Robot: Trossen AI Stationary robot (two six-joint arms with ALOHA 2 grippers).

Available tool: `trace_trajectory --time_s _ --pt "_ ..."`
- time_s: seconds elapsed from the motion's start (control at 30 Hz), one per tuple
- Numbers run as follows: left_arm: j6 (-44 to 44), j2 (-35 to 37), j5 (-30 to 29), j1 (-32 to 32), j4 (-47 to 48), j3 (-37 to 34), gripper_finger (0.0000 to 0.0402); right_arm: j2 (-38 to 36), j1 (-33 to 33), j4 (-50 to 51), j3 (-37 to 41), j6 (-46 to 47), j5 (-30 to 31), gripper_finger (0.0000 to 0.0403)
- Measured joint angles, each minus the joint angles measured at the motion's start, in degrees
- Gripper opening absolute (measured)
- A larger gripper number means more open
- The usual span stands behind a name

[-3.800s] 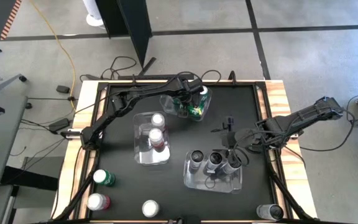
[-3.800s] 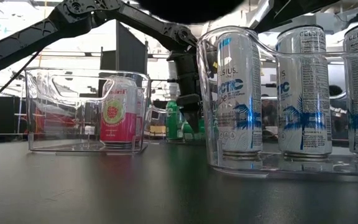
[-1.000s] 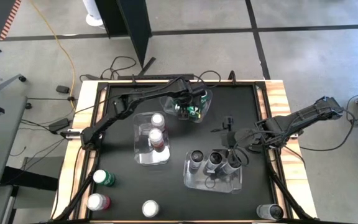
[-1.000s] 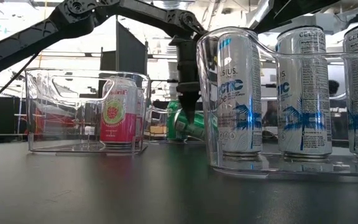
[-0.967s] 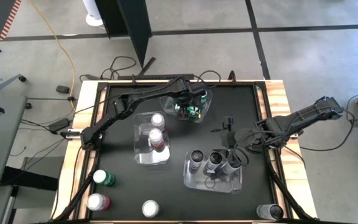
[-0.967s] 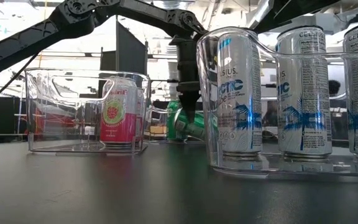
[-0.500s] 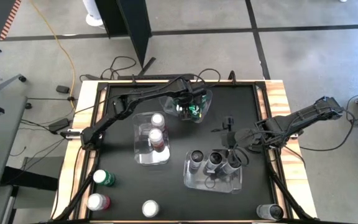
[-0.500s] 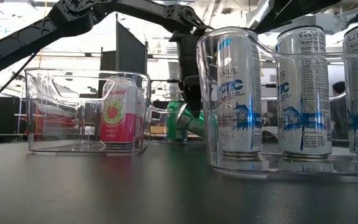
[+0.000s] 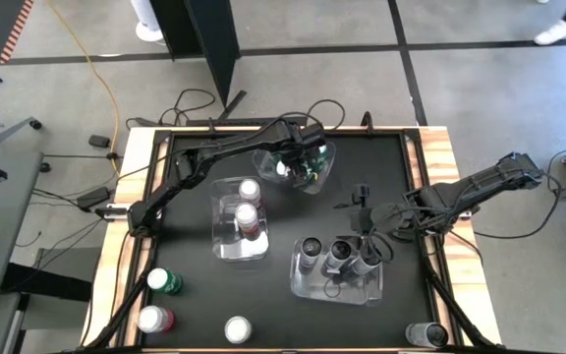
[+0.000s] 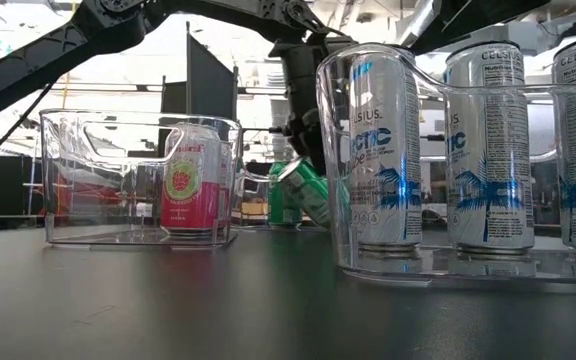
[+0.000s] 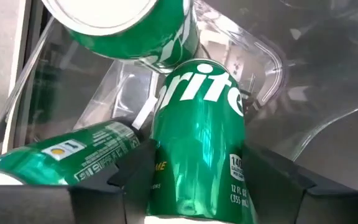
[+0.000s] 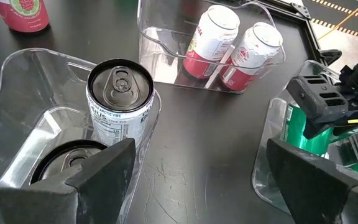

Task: Sort soda cans
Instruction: Put the green soda can into the top transparent bin

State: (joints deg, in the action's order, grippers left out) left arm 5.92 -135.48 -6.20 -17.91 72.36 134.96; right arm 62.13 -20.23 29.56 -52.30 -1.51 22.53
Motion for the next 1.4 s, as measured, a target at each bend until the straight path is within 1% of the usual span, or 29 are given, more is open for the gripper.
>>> trace_trajectory --time_s 0.2,0.3,0.4,0.5,0.6,0.73,0.8,0.87,1.0,1.13,1.27,1.4 --pt "-0.2 -0.2 0.5 0.0 0.6 0.0 0.0179 0.0 0.0 0.0 0.0 0.0 0.0 0.0379" --pt "0.0 -0.4 2.8 0.2 2.1 -1.4 0.0173 0.0 0.0 0.0 0.0 0.0 0.0 0.0379" --pt "2.2 -0.4 3.3 0.2 0.8 -3.8 0.0173 0.0 0.0 0.0 0.0 0.0 0.0 0.0379" --pt "6.7 -0.1 1.9 0.1 0.0 -6.6 0.0174 0.0 0.0 0.0 0.0 0.2 0.0 0.0379" --pt "10.5 -0.1 -1.7 0.6 -0.5 -6.8 0.0175 0.0 0.0 0.0 0.0 0.2 0.0 0.0379" --pt "20.1 -0.2 -2.9 1.1 -0.9 -6.0 0.0178 0.0 0.0 0.0 0.0 0.2 0.0 0.0379" --pt "24.7 -0.3 -3.6 1.6 -0.7 -5.6 0.0189 0.0 0.0 -0.1 0.0 0.2 0.0 0.0379" --pt "27.6 -0.3 -4.5 1.7 -1.0 -5.5 0.0208 0.0 0.0 0.0 0.0 0.2 0.0 0.0379" --pt "27.5 -0.1 -5.8 1.6 -2.9 -5.4 0.0262 0.0 0.0 0.0 0.0 0.1 0.0 0.0379" --pt "27.3 -0.1 -5.0 1.6 -6.9 -5.4 0.0307 0.0 0.0 0.0 0.0 0.0 0.0 0.0379" --pt "27.6 -0.3 -1.1 1.0 -9.1 -7.3 0.0321 0.0 0.0 0.0 0.0 0.0 0.0 0.0379" --pt "27.6 -1.0 -1.0 0.2 -10.8 -9.8 0.0321 0.0 0.0 0.0 0.0 0.0 0.0 0.0379"
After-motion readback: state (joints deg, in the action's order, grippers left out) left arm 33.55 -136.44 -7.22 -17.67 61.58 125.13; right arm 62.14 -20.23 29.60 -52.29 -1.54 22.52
